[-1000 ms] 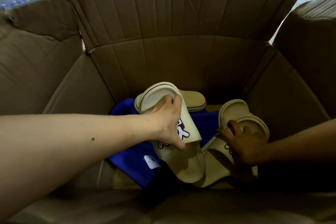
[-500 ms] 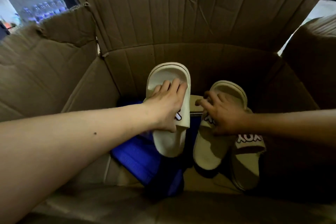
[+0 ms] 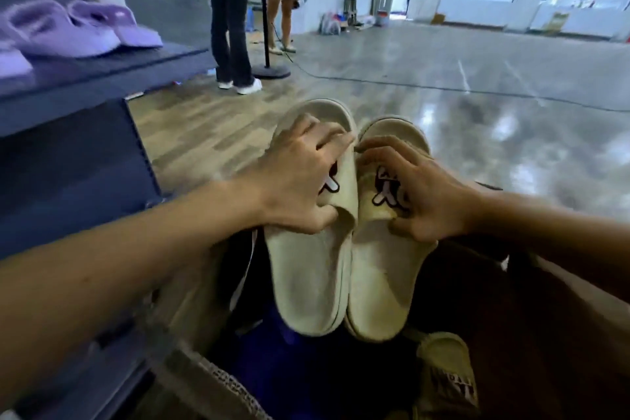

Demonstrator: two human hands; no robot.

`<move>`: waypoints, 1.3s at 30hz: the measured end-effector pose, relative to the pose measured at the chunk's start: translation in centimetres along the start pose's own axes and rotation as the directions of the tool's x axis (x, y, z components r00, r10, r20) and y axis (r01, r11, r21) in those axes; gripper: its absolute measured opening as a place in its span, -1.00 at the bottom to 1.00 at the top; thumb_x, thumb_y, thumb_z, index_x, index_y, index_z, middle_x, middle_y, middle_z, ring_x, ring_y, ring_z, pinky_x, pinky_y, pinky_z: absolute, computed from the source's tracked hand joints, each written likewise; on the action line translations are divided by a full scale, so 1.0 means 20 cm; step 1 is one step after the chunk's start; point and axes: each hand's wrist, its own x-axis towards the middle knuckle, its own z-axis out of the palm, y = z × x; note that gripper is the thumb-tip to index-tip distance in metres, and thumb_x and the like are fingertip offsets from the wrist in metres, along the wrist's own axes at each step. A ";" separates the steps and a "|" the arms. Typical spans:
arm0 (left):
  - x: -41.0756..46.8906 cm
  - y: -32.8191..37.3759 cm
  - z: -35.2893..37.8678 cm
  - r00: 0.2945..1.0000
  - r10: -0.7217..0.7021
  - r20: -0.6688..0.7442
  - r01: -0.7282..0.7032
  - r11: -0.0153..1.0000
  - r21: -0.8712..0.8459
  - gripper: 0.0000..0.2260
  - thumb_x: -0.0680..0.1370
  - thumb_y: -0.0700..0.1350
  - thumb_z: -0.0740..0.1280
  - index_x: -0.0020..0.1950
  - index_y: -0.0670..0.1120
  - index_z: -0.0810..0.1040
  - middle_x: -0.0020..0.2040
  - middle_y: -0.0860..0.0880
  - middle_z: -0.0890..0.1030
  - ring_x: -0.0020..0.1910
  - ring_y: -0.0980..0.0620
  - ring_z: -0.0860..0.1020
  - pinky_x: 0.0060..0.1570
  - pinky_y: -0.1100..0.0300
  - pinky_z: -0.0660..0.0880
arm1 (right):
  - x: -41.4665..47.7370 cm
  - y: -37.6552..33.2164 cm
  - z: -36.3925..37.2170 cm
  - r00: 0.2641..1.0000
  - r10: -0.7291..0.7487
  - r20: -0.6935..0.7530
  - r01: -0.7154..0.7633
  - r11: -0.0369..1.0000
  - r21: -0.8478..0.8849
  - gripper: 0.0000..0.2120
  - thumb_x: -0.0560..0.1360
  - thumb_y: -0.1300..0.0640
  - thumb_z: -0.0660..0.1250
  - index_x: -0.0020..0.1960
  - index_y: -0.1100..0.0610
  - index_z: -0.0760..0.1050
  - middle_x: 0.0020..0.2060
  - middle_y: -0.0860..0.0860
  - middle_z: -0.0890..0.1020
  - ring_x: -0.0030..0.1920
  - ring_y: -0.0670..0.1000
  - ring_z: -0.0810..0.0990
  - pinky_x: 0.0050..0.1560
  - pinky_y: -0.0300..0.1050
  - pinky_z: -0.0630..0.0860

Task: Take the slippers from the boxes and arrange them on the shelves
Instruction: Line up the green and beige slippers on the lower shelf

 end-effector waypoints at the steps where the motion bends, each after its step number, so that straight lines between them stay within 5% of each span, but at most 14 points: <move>1: 0.01 -0.03 -0.09 0.999 -0.004 -0.043 0.004 1.000 0.006 -0.19 0.21 0.19 0.12 0.33 -0.28 0.41 0.20 -0.26 0.50 0.16 -0.29 0.43 0.23 -0.08 0.39 | 0.06 0.01 -0.07 0.998 -0.053 -0.038 0.054 0.998 0.027 -0.26 0.20 -0.12 0.27 0.33 0.03 0.18 0.33 0.09 0.34 0.35 0.07 0.32 0.29 -0.12 0.30; 6: -0.06 -0.14 -0.55 0.989 -0.051 -0.141 0.063 0.995 0.075 -0.31 0.27 0.08 0.11 0.26 -0.31 0.46 0.18 -0.27 0.53 0.13 -0.28 0.45 0.21 0.14 0.22 | 0.38 -0.13 -0.39 0.961 -0.224 -0.162 0.252 0.950 0.182 -0.47 0.25 -0.15 0.31 0.16 0.00 0.33 0.12 -0.06 0.40 0.15 -0.05 0.40 0.19 -0.27 0.36; 11: -0.45 -0.18 -0.89 0.989 -0.149 0.000 0.148 0.983 0.106 -0.34 0.28 0.05 0.15 0.27 -0.28 0.47 0.21 -0.21 0.52 0.18 -0.20 0.45 0.25 0.16 0.19 | 0.63 -0.47 -0.48 0.885 -0.443 -0.143 0.465 0.827 0.318 -0.58 0.23 -0.25 0.31 0.02 -0.15 0.32 -0.07 -0.10 0.47 -0.06 -0.06 0.49 -0.05 -0.15 0.47; 16: -1.00 -0.10 -1.04 0.924 -0.327 0.200 0.296 0.940 0.170 -0.34 0.25 0.08 0.20 0.24 -0.28 0.49 0.16 -0.20 0.55 0.15 0.05 0.35 0.27 0.41 0.11 | 0.75 -0.96 -0.29 0.698 -0.715 -0.043 0.666 0.626 0.405 -0.57 0.12 -0.13 0.23 -0.03 -0.06 0.40 -0.14 -0.19 0.44 -0.13 -0.31 0.42 -0.12 -0.49 0.34; 19: -1.38 -0.04 -1.05 0.857 -0.449 0.251 0.398 0.888 0.229 -0.29 0.23 0.10 0.17 0.29 -0.26 0.45 0.19 -0.20 0.53 0.22 0.00 0.31 0.31 0.34 0.12 | 0.77 -1.31 -0.11 0.580 -0.815 -0.009 0.748 0.528 0.402 -0.55 0.12 0.02 0.36 -0.02 0.14 0.46 -0.14 -0.10 0.44 -0.18 -0.31 0.32 -0.09 -0.65 0.21; 24: -2.06 0.02 -0.96 0.765 -0.587 0.265 0.510 0.804 0.308 -0.23 0.27 0.17 0.14 0.42 -0.18 0.32 0.32 -0.15 0.43 0.33 0.03 0.18 0.35 0.24 0.23 | 0.74 -1.87 0.24 0.499 -0.864 0.062 0.776 0.478 0.412 -0.54 0.16 0.10 0.39 0.04 0.13 0.44 -0.06 -0.06 0.44 -0.14 -0.22 0.30 -0.07 -0.50 0.28; 27: -2.44 0.03 -0.87 0.613 -0.619 0.490 0.564 0.778 0.276 -0.23 0.39 0.15 0.27 0.52 -0.11 0.10 0.47 -0.09 0.21 0.42 0.03 0.05 0.43 0.22 0.13 | 0.69 -2.17 0.45 0.489 -0.868 0.089 0.778 0.480 0.405 -0.56 0.18 0.15 0.43 0.03 0.14 0.43 -0.05 -0.07 0.42 -0.07 -0.18 0.30 -0.01 -0.36 0.33; 31: -2.89 0.02 -0.72 0.530 -0.607 0.592 0.511 0.786 0.348 -0.22 0.42 0.11 0.36 0.52 -0.09 0.08 0.47 -0.08 0.20 0.42 -0.04 0.12 0.43 0.12 0.14 | 0.61 -2.53 0.74 0.487 -0.865 0.125 0.785 0.496 0.371 -0.60 0.19 0.19 0.39 0.01 0.14 0.42 -0.04 -0.06 0.41 -0.02 -0.11 0.33 -0.04 -0.41 0.30; 39: -3.66 -0.06 -0.55 0.445 -0.760 0.474 0.599 0.646 0.474 -0.24 0.41 0.06 0.30 0.53 -0.06 0.04 0.51 -0.05 0.11 0.41 -0.03 0.10 0.38 0.14 0.21 | 0.52 -3.20 1.08 0.401 -0.896 0.192 0.832 0.444 0.332 -0.66 0.21 0.31 0.34 -0.05 0.15 0.38 -0.08 -0.09 0.34 -0.01 -0.05 0.32 -0.09 -0.39 0.24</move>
